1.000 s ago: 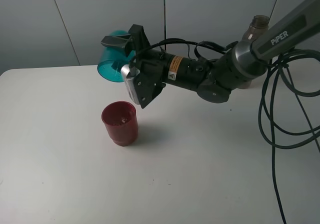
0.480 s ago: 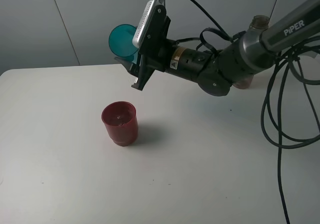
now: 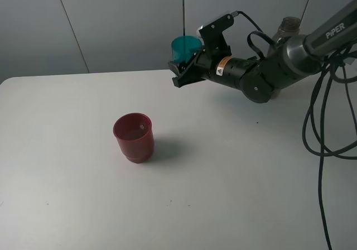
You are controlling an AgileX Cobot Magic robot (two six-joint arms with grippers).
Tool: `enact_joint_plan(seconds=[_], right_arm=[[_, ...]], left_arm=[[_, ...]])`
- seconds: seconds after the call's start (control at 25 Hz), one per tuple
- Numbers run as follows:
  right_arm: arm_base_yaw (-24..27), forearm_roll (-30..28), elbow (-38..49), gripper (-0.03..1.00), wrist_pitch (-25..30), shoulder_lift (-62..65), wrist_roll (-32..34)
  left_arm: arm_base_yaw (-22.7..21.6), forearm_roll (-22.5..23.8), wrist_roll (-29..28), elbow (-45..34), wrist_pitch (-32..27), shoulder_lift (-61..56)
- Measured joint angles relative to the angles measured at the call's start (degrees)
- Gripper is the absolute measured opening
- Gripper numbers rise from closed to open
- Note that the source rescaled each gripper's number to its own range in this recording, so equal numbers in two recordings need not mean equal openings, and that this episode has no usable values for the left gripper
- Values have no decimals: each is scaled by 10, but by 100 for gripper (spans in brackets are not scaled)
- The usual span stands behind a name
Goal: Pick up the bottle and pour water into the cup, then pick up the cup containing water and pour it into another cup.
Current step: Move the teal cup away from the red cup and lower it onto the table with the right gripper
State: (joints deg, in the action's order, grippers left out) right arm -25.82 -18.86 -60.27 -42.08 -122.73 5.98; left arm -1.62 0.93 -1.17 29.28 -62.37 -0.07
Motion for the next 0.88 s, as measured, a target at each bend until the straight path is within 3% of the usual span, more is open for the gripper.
enact_joint_plan(seconds=[0.36, 0.88], right_arm=[[16, 17, -21, 4, -18, -87, 3], [17, 29, -29, 4, -12, -109, 3]], left_arm=[[0, 0, 0, 0, 0, 0], [0, 0, 0, 0, 0, 0]])
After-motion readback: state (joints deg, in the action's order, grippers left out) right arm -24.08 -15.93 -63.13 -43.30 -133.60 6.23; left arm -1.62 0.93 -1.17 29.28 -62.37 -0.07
